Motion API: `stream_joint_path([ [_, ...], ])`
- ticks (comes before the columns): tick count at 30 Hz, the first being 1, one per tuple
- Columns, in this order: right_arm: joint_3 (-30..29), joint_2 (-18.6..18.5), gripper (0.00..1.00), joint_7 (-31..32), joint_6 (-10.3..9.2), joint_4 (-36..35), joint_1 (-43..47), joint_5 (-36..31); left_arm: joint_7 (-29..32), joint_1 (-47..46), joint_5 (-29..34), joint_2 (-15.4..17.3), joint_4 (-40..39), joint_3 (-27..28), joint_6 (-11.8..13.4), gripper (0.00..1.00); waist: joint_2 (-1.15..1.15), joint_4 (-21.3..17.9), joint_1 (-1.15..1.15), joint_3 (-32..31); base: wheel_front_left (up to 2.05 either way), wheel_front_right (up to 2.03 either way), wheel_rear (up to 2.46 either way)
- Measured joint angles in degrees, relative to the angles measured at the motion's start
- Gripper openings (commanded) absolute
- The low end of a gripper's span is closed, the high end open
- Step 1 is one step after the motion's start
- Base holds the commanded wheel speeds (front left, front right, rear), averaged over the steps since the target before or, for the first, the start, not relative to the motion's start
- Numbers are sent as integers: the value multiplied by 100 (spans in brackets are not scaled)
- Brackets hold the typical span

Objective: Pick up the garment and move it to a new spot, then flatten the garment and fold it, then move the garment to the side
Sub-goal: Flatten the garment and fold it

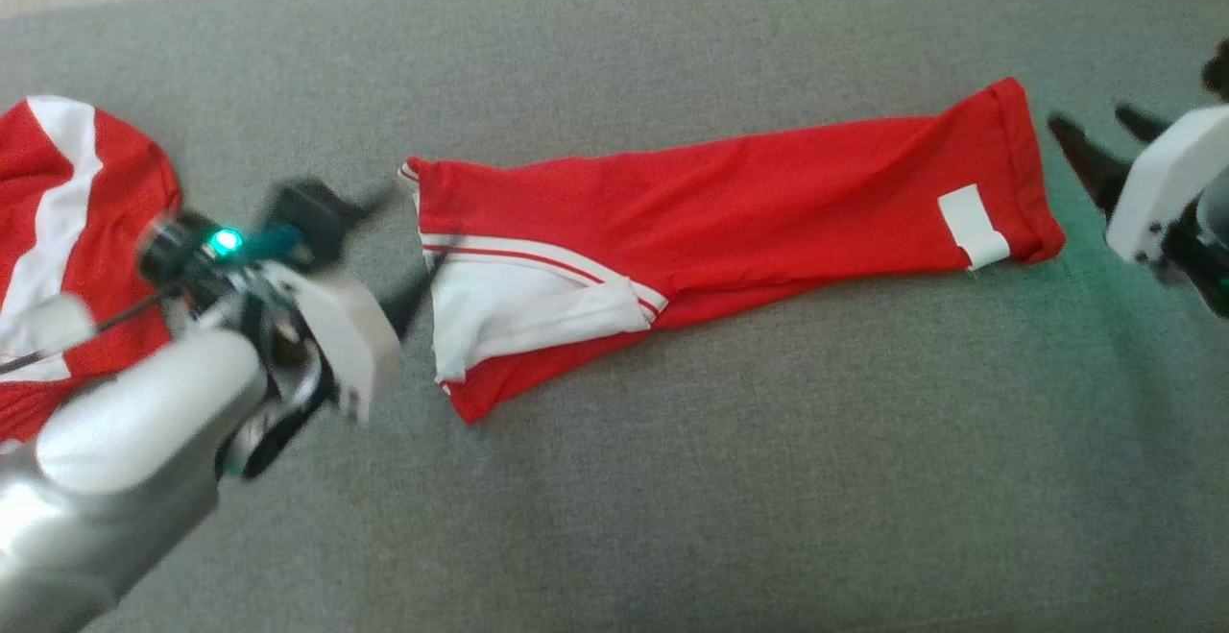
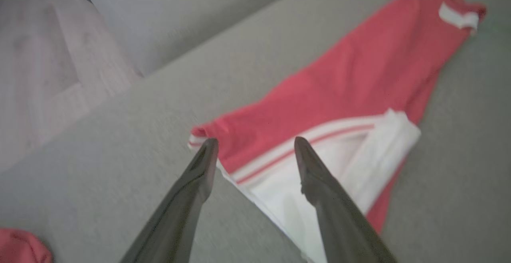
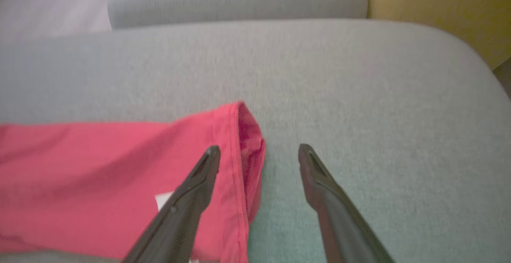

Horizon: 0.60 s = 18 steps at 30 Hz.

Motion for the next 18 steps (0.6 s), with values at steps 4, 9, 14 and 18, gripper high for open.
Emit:
stream_joint_path([
  [4,-90,101,100,-700,0,-41,-8,-105,-942,65,-14,-198,197,504,434,100,0,0,0,-107,0,0,0],
  [9,-392,345,100,-1800,0,-104,13,-204,-2245,699,-352,-546,345,1419,1135,100,0,-17,-1,-323,0,0,0],
  [14,-664,560,100,-2521,0,-175,295,-625,-2334,1666,78,-878,34,2435,1463,100,0,-5,-1,-490,0,0,0],
  [18,-1370,881,100,-2614,0,-320,666,-1190,-2342,2480,687,-1436,-283,3426,1416,100,0,4,0,-603,0,0,0],
])
